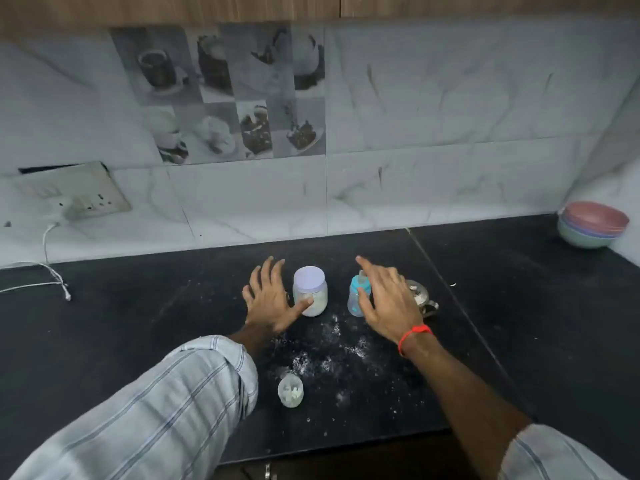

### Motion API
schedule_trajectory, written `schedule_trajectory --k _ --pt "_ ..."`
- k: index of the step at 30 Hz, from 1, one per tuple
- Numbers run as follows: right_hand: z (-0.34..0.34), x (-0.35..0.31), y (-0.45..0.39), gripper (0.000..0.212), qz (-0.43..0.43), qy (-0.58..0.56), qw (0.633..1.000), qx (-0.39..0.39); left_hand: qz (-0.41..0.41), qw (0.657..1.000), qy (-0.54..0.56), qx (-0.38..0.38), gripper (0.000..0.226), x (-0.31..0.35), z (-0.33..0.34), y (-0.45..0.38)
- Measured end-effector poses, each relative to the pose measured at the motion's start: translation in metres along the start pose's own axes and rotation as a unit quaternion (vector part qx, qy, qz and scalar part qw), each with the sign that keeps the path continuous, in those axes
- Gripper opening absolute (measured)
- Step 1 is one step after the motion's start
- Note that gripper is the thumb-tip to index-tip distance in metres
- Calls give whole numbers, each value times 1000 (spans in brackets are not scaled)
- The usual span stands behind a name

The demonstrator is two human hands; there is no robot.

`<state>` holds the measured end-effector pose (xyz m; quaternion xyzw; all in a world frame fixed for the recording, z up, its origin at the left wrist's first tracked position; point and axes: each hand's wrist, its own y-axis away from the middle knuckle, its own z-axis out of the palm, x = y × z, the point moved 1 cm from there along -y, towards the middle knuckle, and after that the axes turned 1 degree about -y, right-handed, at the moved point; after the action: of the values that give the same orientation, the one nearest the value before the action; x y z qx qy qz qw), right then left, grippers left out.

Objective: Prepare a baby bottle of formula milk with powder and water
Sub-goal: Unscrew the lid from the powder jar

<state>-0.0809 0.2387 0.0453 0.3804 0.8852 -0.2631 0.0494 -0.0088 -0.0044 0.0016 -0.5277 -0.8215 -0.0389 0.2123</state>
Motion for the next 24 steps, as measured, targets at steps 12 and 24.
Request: schedule_trajectory --k 12,24 --pt "31 0 -20 35 81 -154 983 -54 -187 965 166 -76 128 10 64 -41" --pt "46 -40 -53 81 178 -170 953 -176 98 980 174 -25 94 13 25 -5"
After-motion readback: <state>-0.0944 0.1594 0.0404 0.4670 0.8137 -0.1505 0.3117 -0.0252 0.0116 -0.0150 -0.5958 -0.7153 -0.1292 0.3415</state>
